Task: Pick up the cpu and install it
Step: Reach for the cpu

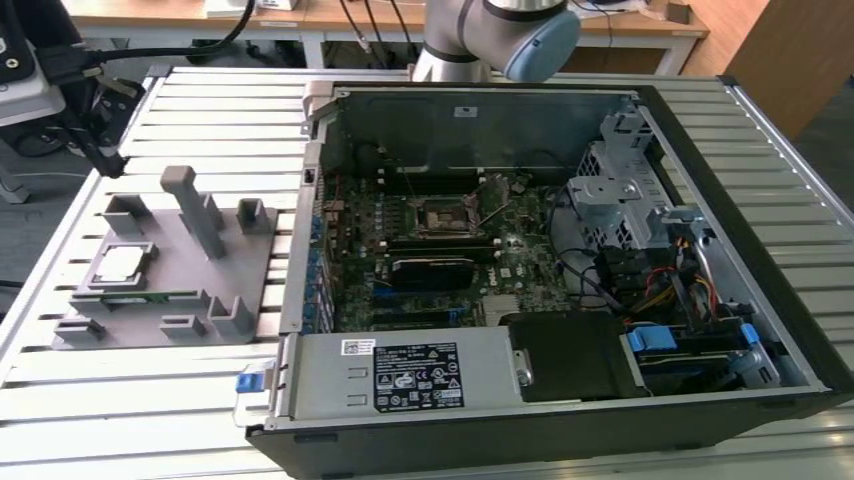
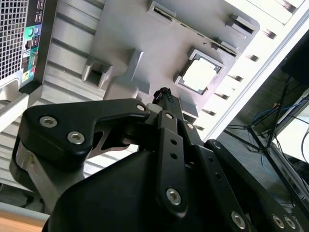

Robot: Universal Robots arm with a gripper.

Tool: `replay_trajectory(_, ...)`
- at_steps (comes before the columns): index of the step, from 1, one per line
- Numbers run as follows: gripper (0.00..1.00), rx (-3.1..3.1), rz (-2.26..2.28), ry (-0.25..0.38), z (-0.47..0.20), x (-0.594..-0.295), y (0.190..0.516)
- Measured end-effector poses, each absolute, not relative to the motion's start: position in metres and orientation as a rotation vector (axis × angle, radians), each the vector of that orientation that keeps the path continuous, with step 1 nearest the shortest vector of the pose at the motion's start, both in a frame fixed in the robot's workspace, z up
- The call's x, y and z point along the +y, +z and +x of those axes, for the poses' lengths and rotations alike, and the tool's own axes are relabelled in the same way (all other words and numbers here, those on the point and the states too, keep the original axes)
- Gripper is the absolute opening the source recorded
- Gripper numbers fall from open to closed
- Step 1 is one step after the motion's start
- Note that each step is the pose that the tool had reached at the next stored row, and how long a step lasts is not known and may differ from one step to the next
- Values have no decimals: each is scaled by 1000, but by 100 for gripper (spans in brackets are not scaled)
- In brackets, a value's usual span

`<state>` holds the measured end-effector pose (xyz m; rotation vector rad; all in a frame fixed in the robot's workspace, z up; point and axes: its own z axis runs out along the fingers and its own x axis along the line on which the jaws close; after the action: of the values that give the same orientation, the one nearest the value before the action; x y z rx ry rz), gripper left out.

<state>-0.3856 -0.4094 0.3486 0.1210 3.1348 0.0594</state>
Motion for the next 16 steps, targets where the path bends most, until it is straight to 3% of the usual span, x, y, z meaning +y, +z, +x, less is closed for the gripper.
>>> replay_trajectory(16, 11, 3137, 121, 59, -418, -409, 335)
